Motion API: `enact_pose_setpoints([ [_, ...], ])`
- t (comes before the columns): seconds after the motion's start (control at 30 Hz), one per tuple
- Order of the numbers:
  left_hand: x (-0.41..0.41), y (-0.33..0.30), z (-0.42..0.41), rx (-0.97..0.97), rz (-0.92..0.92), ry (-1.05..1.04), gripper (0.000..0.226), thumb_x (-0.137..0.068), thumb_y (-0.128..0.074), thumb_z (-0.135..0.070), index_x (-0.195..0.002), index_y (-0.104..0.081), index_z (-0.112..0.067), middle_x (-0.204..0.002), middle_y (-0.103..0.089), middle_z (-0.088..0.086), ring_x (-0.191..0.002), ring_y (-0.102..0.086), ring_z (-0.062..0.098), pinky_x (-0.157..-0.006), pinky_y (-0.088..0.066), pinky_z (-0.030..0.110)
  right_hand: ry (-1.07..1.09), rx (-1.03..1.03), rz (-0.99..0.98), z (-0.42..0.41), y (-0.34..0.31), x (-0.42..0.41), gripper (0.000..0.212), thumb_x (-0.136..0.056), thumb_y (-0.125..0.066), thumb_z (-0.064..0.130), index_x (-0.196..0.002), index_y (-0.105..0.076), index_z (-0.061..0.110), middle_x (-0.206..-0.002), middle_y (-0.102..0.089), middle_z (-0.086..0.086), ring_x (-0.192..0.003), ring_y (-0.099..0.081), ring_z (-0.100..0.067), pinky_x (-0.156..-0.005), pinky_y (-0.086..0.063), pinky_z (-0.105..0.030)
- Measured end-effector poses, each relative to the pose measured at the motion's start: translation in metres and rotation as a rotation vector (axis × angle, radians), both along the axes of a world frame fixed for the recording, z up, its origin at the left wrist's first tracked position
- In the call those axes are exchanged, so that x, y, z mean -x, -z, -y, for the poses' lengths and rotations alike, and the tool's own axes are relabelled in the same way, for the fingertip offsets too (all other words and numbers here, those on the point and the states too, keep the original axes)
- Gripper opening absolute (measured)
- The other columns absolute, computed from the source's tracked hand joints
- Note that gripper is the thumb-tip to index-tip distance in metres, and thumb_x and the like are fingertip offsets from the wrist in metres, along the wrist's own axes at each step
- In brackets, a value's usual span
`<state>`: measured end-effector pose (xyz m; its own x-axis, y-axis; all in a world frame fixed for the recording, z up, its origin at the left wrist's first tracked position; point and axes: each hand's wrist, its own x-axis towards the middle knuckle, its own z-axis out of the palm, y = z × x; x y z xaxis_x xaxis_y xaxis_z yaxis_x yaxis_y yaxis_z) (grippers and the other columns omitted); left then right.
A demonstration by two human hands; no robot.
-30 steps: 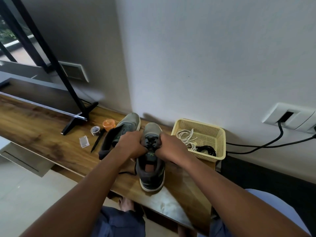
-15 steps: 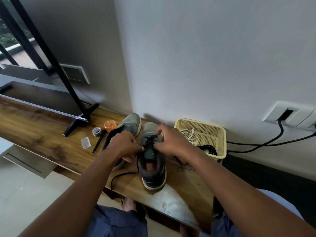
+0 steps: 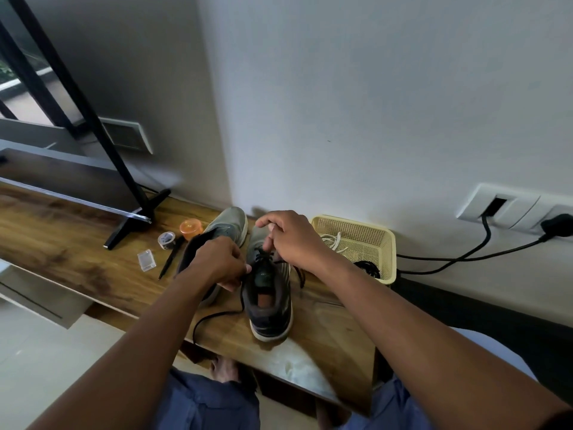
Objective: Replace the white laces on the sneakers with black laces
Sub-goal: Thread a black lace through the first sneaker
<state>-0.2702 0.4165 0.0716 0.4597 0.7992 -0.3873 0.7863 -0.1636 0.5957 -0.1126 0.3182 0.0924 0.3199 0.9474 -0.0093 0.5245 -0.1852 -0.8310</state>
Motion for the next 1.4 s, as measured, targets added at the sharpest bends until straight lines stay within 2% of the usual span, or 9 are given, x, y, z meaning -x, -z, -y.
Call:
enact_pose_setpoints([
  [0.17,0.001,0.007,0.000,-0.028,0.050,-0.074,0.008,-0.090,-0.081,-0.011,-0.083,-0.077,-0.010,-0.070,-0.078,0.007,-0.059,-0.077,0.023,-0.070,-0.067,0.039,0.007,0.089,0.062,-0.002,-0.010,0.011,0.051,-0.092,-0.040,0.044,-0.105,-0.070,0.004,-0.108,-0.074,-0.014,-0.100,-0.068,-0.030,-0.092,-0.055,-0.047],
  [0.3,0.004,0.018,-0.008,0.061,0.076,-0.141,0.008,-0.092,-0.078,-0.008,-0.085,-0.077,-0.007,-0.075,-0.078,0.012,-0.067,-0.079,0.027,-0.076,-0.067,0.044,-0.051,0.189,-0.053,-0.004,0.000,0.013,0.025,-0.097,-0.042,0.022,-0.099,-0.067,0.022,-0.070,-0.069,0.004,-0.075,-0.062,-0.014,-0.075,-0.049,-0.034],
  [0.43,0.005,0.024,-0.015,0.193,0.154,-0.187,0.009,-0.093,-0.075,-0.002,-0.084,-0.077,-0.002,-0.080,-0.077,0.019,-0.073,-0.079,0.031,-0.067,-0.067,0.041,-0.066,0.213,-0.076,-0.005,0.014,0.011,0.003,-0.107,-0.044,0.025,-0.104,-0.044,0.025,-0.087,-0.079,0.001,-0.076,-0.068,-0.016,-0.077,-0.054,-0.039],
  [0.53,0.004,0.026,-0.017,0.263,0.181,-0.216,0.009,-0.093,-0.075,0.000,-0.085,-0.076,0.001,-0.077,-0.077,0.020,-0.071,-0.079,0.032,-0.062,-0.065,0.037,-0.051,0.149,-0.121,-0.004,0.018,0.008,0.010,-0.105,-0.054,0.021,-0.096,-0.052,0.025,-0.082,-0.078,0.004,-0.065,-0.072,-0.010,-0.064,-0.051,-0.029],
  [0.67,0.002,0.026,-0.019,0.312,0.197,-0.243,0.006,-0.094,-0.073,0.002,-0.088,-0.074,0.004,-0.066,-0.074,0.016,-0.068,-0.077,0.030,-0.062,-0.065,0.037,0.007,0.085,0.012,-0.002,0.026,0.008,0.006,-0.089,-0.078,0.014,-0.089,-0.078,0.019,-0.081,-0.073,0.010,-0.076,-0.068,-0.005,-0.073,-0.049,-0.024],
  [0.8,0.005,0.025,-0.020,0.359,0.200,-0.241,0.005,-0.095,-0.071,0.002,-0.094,-0.074,0.005,-0.089,-0.076,0.025,-0.086,-0.078,0.035,-0.070,-0.066,0.040,-0.021,0.080,0.173,0.003,0.036,0.018,0.013,-0.082,-0.085,0.018,-0.094,-0.080,0.018,-0.086,-0.076,0.003,-0.086,-0.070,-0.014,-0.076,-0.050,-0.026],
  [1.03,0.006,0.023,-0.019,0.427,0.238,-0.239,0.007,-0.097,-0.070,-0.001,-0.094,-0.075,0.001,-0.101,-0.078,0.024,-0.092,-0.078,0.032,-0.064,-0.065,0.034,-0.005,-0.019,0.465,-0.001,0.047,0.031,0.010,-0.089,-0.074,0.023,-0.089,-0.077,0.014,-0.090,-0.072,-0.008,-0.090,-0.065,-0.029,-0.070,-0.043,-0.030],
  [1.3,0.005,0.021,-0.018,0.375,0.237,-0.211,0.005,-0.094,-0.074,0.000,-0.093,-0.075,0.005,-0.091,-0.078,0.023,-0.087,-0.078,0.032,-0.070,-0.067,0.037,-0.002,0.035,0.436,-0.010,0.055,0.032,0.012,-0.085,-0.070,0.022,-0.077,-0.072,0.014,-0.079,-0.070,-0.006,-0.081,-0.065,-0.029,-0.068,-0.051,-0.034],
  [1.4,0.006,0.021,-0.019,0.345,0.243,-0.178,0.004,-0.092,-0.077,0.001,-0.089,-0.076,0.004,-0.086,-0.079,0.020,-0.080,-0.079,0.030,-0.065,-0.066,0.034,0.019,0.032,0.418,-0.010,0.057,0.032,0.010,-0.084,-0.069,0.021,-0.075,-0.071,0.015,-0.074,-0.068,-0.003,-0.072,-0.059,-0.024,-0.062,-0.042,-0.031],
])
